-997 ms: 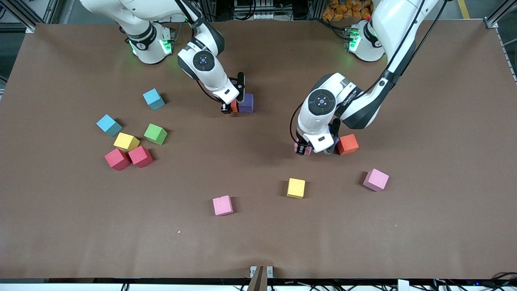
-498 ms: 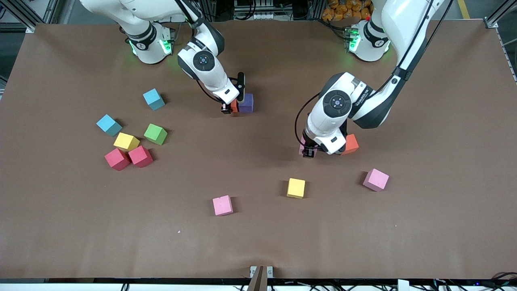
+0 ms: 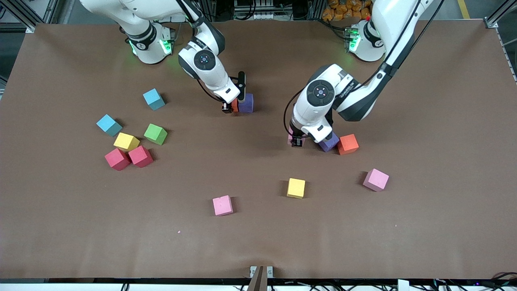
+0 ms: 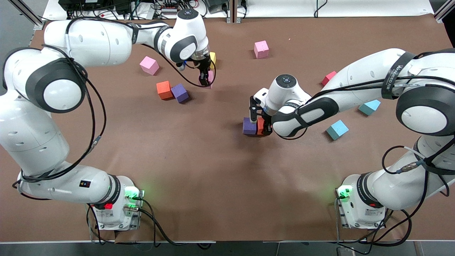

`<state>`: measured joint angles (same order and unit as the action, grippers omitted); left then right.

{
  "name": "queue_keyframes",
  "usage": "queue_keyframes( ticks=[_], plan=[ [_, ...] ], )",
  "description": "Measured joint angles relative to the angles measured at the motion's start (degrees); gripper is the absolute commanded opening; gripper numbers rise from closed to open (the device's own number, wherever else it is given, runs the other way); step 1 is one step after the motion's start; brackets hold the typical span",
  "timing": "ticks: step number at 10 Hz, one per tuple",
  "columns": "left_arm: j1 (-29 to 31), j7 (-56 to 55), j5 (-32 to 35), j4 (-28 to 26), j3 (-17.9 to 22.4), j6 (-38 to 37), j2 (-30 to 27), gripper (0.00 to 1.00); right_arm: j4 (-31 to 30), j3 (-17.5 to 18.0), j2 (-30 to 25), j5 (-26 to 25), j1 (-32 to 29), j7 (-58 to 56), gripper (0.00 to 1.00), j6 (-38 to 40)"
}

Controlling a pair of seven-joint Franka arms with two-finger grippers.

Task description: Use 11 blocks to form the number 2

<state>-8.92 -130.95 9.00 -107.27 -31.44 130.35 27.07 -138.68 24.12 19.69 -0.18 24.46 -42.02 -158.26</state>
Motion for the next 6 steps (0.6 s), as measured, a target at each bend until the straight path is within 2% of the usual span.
queue_keyframes(
  ticks=[1,6],
  plan=[
    [-0.2,-1.2,0.0,-0.2,0.0,0.0,0.0,0.00,0.0,0.0,0.0,0.0,0.0,0.0,1.00,0.0],
    [-2.1,-6.0,0.0,-1.9,-0.3,0.1,1.4,0.00,0.1,-0.1,0.0,0.0,0.0,0.0,1.00,0.3]
  ],
)
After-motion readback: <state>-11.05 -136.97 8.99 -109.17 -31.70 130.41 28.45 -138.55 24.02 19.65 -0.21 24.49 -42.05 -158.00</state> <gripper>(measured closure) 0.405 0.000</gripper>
